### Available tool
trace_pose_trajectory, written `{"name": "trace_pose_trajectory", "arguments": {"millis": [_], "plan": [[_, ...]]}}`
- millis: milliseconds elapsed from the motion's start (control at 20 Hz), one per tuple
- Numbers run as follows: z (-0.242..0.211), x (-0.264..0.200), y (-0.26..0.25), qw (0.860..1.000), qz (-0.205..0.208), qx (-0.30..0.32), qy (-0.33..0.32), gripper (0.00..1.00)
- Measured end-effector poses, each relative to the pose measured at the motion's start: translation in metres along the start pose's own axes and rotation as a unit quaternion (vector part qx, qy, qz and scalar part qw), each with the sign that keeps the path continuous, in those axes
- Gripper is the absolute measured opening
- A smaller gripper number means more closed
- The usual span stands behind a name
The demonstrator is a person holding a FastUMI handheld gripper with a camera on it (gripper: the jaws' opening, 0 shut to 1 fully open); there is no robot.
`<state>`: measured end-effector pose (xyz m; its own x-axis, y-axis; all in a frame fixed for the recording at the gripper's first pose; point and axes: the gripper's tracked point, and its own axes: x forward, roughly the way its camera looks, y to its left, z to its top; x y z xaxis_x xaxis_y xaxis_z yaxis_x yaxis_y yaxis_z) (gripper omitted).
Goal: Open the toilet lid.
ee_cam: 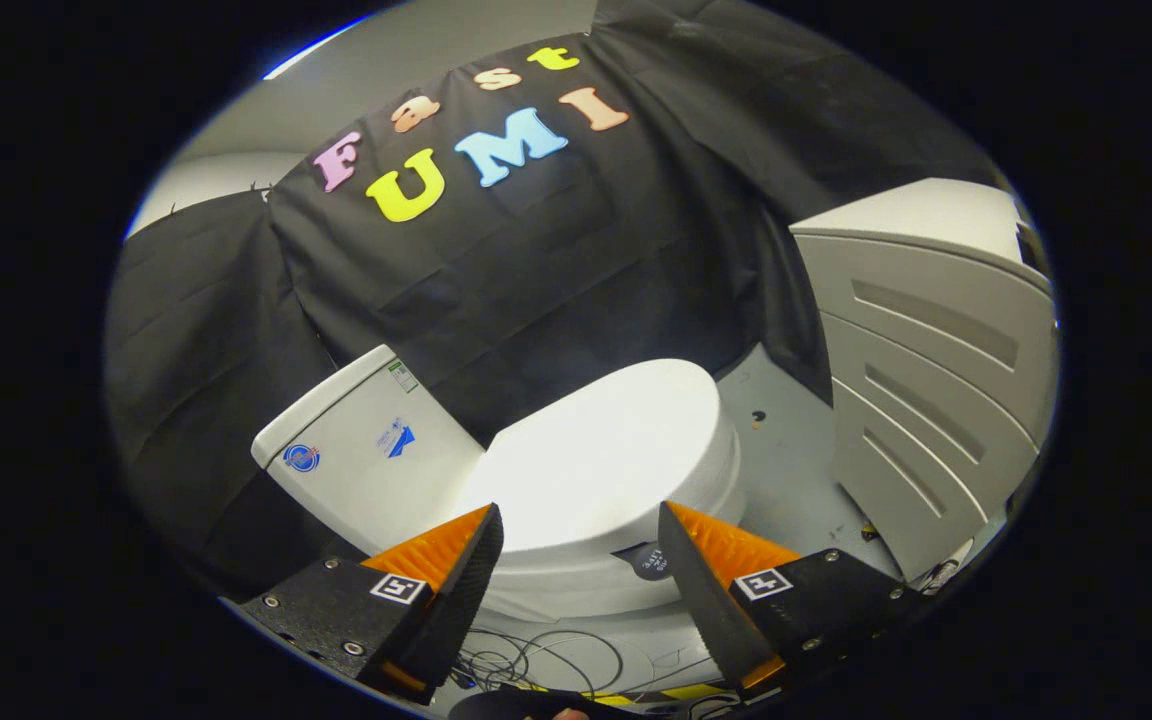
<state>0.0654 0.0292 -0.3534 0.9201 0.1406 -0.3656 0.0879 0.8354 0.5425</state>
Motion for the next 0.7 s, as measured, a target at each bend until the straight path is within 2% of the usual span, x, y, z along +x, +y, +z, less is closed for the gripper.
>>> {"name": "trace_pose_trajectory", "arguments": {"millis": [200, 700], "plan": [[-0.02, 0.012, -0.024, 0.999, -0.012, 0.043, 0.014, 0.96], [-0.073, 0.042, -0.064, 0.992, -0.043, 0.099, 0.065, 0.96]]}}
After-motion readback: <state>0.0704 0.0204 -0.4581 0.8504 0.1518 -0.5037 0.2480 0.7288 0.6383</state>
